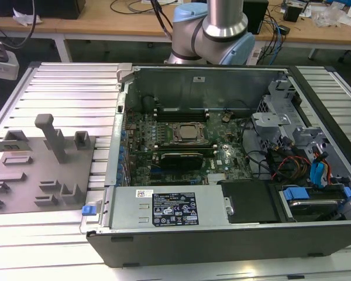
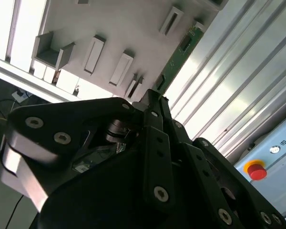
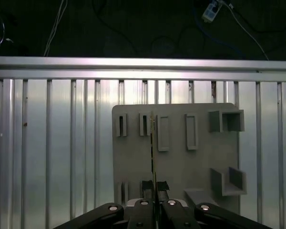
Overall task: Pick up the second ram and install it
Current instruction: 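Pick up the second ram and move it above second insertion slot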
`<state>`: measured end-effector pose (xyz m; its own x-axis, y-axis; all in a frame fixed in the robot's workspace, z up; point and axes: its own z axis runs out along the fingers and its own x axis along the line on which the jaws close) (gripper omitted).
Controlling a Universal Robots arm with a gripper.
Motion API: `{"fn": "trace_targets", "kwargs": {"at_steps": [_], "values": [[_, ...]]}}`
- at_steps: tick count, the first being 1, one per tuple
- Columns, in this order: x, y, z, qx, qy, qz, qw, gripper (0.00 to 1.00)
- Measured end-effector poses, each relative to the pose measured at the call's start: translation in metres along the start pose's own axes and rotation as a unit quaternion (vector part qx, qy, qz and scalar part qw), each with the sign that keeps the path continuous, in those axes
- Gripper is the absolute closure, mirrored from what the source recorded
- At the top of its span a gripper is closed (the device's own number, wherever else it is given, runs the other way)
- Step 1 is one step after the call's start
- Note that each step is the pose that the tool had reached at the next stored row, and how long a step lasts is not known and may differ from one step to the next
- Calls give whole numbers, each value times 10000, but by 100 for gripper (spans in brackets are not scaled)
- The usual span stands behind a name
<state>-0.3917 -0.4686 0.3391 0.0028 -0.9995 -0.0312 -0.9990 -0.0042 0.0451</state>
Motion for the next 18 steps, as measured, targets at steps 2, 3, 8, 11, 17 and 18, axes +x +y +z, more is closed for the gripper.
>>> {"fn": "trace_targets", "kwargs": {"at_steps": [2, 3, 8, 11, 17, 18], "values": [[-2, 2, -53, 0, 0, 0, 10000, 87], [-2, 3, -68, 0, 0, 0, 10000, 87], [-7, 9, -206, 0, 1, 0, 10000, 87], [-11, 13, -295, 0, 0, 0, 10000, 87], [-16, 19, -417, 0, 1, 0, 10000, 87], [-17, 20, -446, 0, 1, 0, 10000, 87]]}}
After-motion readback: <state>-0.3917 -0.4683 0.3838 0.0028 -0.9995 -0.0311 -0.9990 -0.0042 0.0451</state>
